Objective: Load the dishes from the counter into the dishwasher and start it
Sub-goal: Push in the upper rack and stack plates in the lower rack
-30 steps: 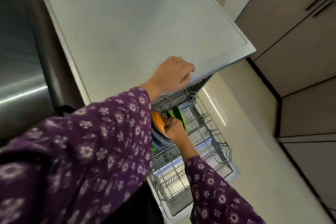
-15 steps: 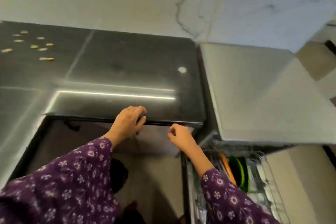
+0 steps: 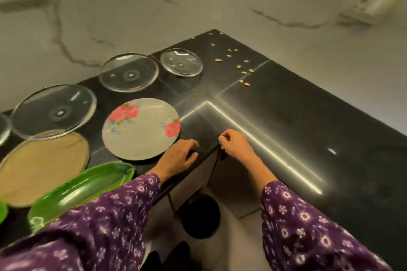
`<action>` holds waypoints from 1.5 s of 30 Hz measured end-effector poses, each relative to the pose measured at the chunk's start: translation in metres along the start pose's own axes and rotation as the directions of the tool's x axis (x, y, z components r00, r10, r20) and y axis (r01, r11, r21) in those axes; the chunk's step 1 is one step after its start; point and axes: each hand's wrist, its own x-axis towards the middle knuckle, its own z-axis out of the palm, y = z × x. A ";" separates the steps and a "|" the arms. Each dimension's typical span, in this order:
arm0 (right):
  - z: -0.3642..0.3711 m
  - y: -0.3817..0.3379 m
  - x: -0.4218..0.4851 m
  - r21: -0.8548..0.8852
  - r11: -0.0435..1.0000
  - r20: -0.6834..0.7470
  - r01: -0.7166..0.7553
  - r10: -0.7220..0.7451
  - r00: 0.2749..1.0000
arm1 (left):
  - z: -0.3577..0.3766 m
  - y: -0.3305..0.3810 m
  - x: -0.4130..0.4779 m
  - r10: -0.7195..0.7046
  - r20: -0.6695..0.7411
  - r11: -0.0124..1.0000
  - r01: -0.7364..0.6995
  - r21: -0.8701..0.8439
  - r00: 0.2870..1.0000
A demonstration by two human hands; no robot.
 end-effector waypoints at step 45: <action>-0.139 0.225 -0.211 0.574 0.812 -0.710 -0.105 0.558 0.429 | 0.121 0.206 0.026 0.665 0.141 0.743 -0.668 -0.034 0.733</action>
